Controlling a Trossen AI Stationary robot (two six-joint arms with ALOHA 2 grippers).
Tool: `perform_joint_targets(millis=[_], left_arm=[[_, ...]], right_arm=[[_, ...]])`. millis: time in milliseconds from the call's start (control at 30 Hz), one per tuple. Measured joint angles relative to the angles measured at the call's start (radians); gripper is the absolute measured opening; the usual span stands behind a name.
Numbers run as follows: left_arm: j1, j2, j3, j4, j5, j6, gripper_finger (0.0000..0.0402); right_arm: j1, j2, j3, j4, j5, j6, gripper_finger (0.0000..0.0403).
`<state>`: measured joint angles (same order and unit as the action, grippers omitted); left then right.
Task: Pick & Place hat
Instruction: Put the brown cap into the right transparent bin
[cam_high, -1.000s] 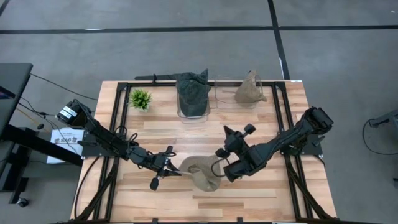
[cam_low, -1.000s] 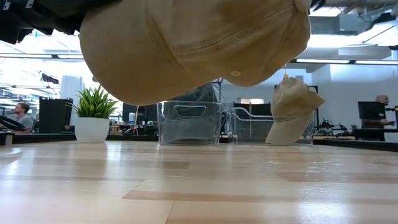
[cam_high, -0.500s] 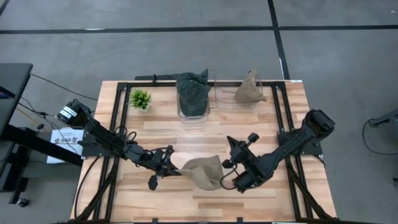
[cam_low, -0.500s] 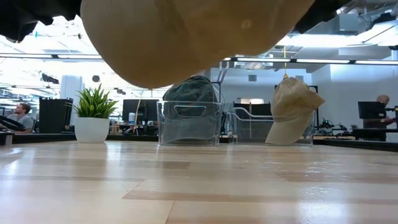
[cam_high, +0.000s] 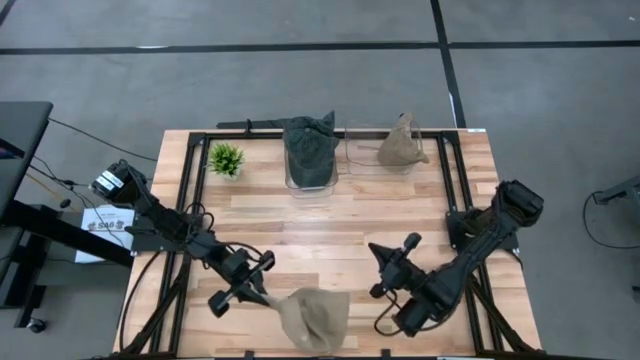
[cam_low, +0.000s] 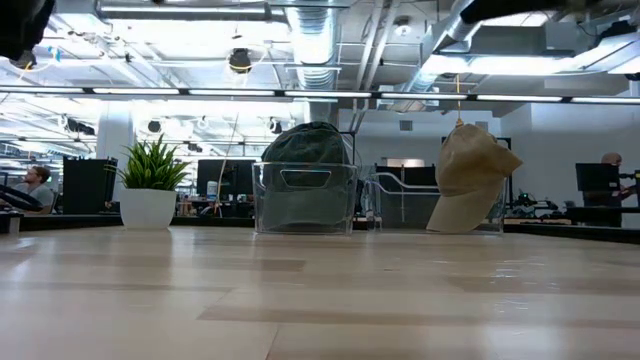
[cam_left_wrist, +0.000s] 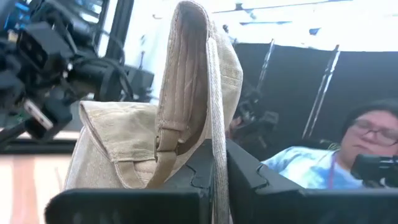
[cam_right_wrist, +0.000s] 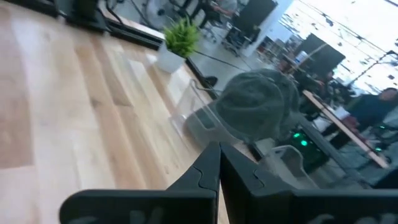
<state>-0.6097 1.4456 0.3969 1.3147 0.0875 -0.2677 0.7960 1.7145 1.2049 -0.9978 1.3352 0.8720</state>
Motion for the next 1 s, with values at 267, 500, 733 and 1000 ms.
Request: perform_joint_targets(millis=[267,500,733,1000], left_arm=[[-0.029,0.0,0.0,0.059,-0.02,0.03,0.0021],[-0.029,0.0,0.0,0.063,-0.035,0.03,0.0021],[-0.029,0.0,0.0,0.055,-0.035,0.028,0.0021],[-0.029,0.0,0.0,0.052,-0.035,0.028,0.0022]], right_arm=[[0.018,0.0,0.0,0.354,-0.078,-0.376,0.0001],[0.011,0.0,0.0,0.837,-0.489,-0.941,0.0001],[0.044,0.0,0.021,0.984,-0.682,-1.191,0.0001],[0.053,0.0,0.075,0.984,-0.685,-1.213,0.0001]])
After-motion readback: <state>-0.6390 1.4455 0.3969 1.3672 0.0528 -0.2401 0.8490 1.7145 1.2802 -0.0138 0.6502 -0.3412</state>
